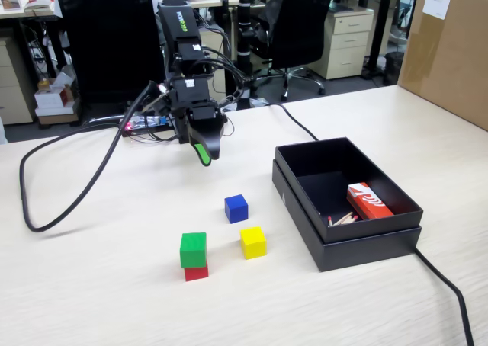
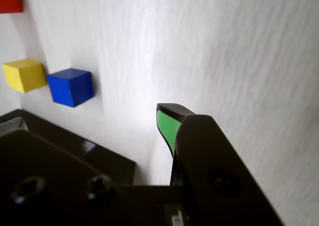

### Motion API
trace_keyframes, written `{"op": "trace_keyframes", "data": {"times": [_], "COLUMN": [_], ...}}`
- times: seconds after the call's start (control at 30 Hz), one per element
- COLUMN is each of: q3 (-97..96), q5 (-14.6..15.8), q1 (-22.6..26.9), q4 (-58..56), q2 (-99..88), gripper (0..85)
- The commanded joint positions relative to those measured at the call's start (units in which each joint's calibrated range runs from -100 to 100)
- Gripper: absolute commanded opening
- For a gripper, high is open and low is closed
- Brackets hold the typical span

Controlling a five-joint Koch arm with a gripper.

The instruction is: Put the green cube on top of the red cube

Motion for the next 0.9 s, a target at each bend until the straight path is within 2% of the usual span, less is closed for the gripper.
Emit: {"op": "trace_keyframes", "data": {"times": [0.0, 0.23, 0.67, 0.87], "q3": [-2.8, -19.7, -42.2, -45.8], "q5": [0.8, 0.5, 0.3, 0.3], "q1": [0.6, 0.7, 2.0, 2.2], "q4": [4.3, 12.5, 31.5, 32.6], "q2": [-8.0, -19.0, -24.7, -25.7], "gripper": [51.1, 50.9, 50.3, 49.9]}}
